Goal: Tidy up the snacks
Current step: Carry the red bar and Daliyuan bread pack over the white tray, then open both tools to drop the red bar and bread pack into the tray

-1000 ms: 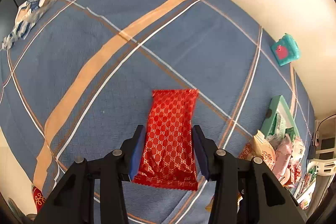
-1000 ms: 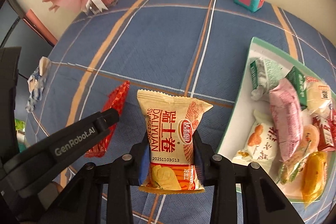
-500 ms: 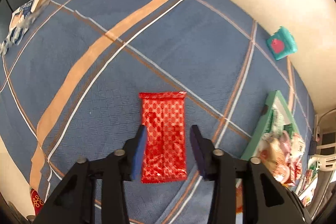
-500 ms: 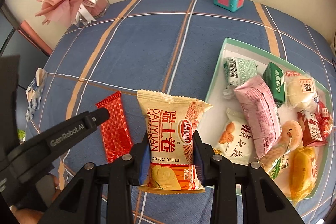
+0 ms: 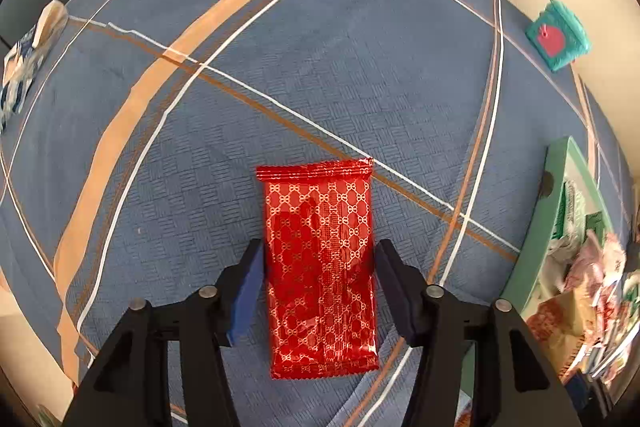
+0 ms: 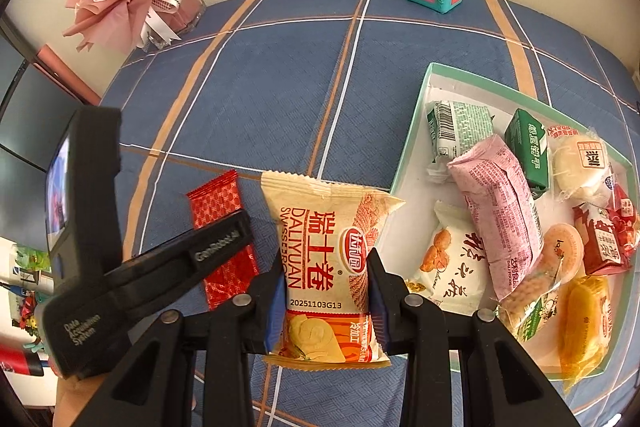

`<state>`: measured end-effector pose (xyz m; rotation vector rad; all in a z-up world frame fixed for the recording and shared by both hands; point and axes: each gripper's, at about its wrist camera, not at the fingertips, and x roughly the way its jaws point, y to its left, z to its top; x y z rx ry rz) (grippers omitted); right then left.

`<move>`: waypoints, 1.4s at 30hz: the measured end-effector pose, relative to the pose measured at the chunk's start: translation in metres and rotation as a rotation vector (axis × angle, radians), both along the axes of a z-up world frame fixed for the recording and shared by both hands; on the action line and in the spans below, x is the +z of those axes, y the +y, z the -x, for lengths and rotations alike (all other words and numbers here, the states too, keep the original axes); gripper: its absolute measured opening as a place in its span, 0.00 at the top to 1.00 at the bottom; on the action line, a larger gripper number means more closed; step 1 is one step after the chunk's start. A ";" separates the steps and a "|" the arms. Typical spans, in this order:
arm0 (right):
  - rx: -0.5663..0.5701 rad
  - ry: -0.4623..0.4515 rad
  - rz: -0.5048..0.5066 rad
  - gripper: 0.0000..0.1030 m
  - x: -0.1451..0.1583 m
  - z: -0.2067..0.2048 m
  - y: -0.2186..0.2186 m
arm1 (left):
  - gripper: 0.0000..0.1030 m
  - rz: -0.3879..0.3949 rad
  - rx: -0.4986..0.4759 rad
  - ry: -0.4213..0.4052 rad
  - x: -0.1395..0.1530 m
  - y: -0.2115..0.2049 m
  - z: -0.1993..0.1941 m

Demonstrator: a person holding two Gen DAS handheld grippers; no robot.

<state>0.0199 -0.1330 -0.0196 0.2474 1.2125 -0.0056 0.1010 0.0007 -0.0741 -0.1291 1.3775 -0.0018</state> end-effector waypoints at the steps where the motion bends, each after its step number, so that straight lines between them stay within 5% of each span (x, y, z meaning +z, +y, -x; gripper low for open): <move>1: -0.002 0.002 0.007 0.64 0.000 0.000 0.000 | 0.44 -0.032 -0.018 -0.010 0.000 -0.005 0.000; 6: -0.005 0.004 0.002 0.64 0.000 0.001 -0.004 | 0.40 -0.095 -0.053 -0.040 -0.004 -0.020 -0.003; 8: -0.007 0.005 -0.001 0.64 0.000 0.001 -0.005 | 0.51 -0.090 -0.052 -0.044 -0.001 -0.022 -0.003; 19: -0.045 -0.045 -0.047 0.64 0.016 0.010 -0.026 | 0.56 0.059 -0.026 -0.086 0.045 -0.014 0.002; 28: -0.223 -0.078 -0.040 0.63 0.034 0.035 -0.104 | 0.56 0.184 -0.257 -0.174 0.088 -0.088 0.031; 34: -0.355 -0.025 -0.013 0.63 0.023 0.054 -0.168 | 0.55 0.214 -0.401 -0.120 0.068 -0.151 0.057; 39: -0.401 0.008 -0.017 0.63 0.015 0.065 -0.195 | 0.51 0.239 -0.419 -0.069 0.061 -0.153 0.061; 41: -0.413 0.013 -0.029 0.56 0.013 0.069 -0.200 | 0.47 0.241 -0.418 -0.069 0.060 -0.152 0.059; 42: -0.416 0.012 -0.037 0.44 0.013 0.069 -0.200 | 0.45 0.237 -0.414 -0.074 0.061 -0.149 0.059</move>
